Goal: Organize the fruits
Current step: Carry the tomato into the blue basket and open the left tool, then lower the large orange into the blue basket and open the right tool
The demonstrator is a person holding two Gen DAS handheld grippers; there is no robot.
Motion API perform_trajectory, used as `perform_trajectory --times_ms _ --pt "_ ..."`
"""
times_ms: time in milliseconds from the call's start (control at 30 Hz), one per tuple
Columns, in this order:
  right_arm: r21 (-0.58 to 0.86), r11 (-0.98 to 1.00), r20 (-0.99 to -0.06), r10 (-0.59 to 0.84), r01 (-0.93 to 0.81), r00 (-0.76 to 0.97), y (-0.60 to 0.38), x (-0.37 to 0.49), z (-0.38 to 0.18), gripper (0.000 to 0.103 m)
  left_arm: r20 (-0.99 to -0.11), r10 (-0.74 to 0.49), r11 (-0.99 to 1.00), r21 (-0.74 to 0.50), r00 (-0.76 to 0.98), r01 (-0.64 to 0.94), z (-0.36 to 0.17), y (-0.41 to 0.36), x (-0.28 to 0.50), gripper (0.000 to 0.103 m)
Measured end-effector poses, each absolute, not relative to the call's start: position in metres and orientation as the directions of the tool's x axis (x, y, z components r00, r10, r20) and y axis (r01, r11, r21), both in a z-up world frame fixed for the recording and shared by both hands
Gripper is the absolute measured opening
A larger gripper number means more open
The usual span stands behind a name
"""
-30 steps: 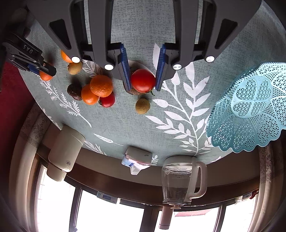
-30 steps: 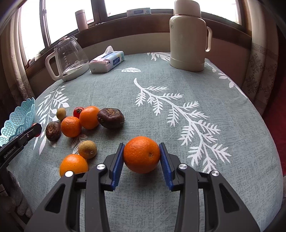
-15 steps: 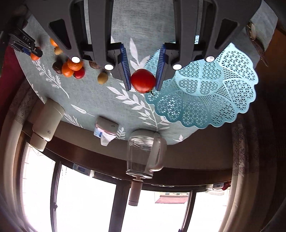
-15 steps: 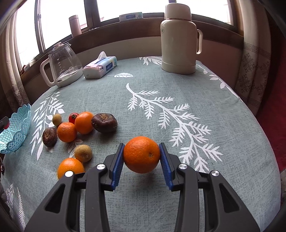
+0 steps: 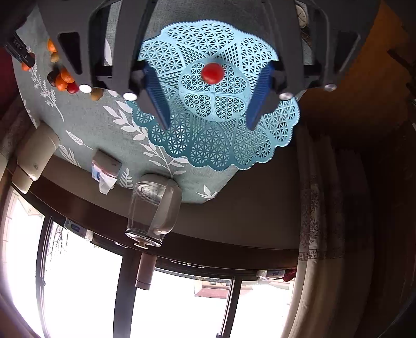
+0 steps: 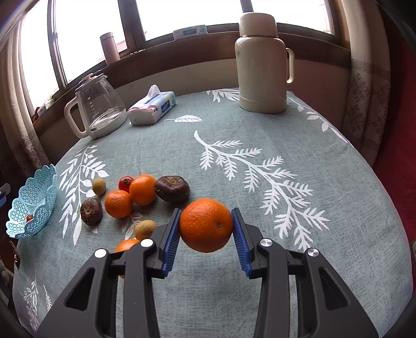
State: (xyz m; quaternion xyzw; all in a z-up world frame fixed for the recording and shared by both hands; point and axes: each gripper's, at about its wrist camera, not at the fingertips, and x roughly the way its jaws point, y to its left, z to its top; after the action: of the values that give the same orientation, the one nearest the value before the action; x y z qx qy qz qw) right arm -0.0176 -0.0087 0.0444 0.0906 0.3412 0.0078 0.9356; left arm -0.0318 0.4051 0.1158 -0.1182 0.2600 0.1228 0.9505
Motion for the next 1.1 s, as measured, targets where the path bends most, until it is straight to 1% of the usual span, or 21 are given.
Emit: perform_trajectory --times_ms 33,100,167,333,433,633,800,1000,1067,1100 --pt "0.174 0.984 -0.630 0.086 0.033 0.772 -0.003 -0.018 0.049 0.039 -0.515 0.168 0.941 -0.172 0.840 -0.293 0.118 0.407 -0.033 0.082" --pt "0.175 0.985 -0.616 0.108 0.001 0.780 0.010 -0.018 0.057 0.039 -0.509 0.164 0.939 -0.181 0.845 -0.291 0.122 0.410 -0.035 0.083" --pt "0.178 0.983 -0.603 0.137 -0.035 0.786 0.024 -0.018 0.066 0.039 -0.497 0.166 0.935 -0.196 0.852 -0.297 0.126 0.416 -0.039 0.091" --pt "0.202 0.969 -0.585 0.233 -0.140 0.777 0.065 -0.010 0.082 0.039 -0.475 0.185 0.923 -0.216 0.860 -0.317 0.134 0.430 -0.046 0.098" --pt "0.223 0.953 -0.580 0.298 -0.204 0.758 0.094 -0.003 0.089 0.039 -0.467 0.195 0.923 -0.211 0.862 -0.323 0.139 0.433 -0.050 0.100" --pt "0.244 0.911 -0.573 0.411 -0.332 0.709 0.162 0.004 0.100 0.039 -0.451 0.194 0.926 -0.210 0.871 -0.314 0.147 0.437 -0.055 0.100" --pt "0.235 0.888 -0.586 0.454 -0.395 0.671 0.211 0.012 0.100 0.039 -0.442 0.191 0.917 -0.238 0.877 -0.320 0.151 0.446 -0.060 0.100" --pt "0.228 0.875 -0.612 0.470 -0.427 0.636 0.251 0.028 0.097 0.039 -0.443 0.196 0.907 -0.257 0.875 -0.334 0.151 0.453 -0.063 0.100" --pt "0.230 0.872 -0.619 0.473 -0.431 0.627 0.259 0.032 0.095 0.041 -0.445 0.194 0.903 -0.268 0.874 -0.337 0.150 0.455 -0.062 0.100" --pt "0.230 0.873 -0.619 0.472 -0.430 0.627 0.262 0.034 0.094 0.044 -0.447 0.192 0.901 -0.273 0.874 -0.338 0.149 0.456 -0.062 0.100"
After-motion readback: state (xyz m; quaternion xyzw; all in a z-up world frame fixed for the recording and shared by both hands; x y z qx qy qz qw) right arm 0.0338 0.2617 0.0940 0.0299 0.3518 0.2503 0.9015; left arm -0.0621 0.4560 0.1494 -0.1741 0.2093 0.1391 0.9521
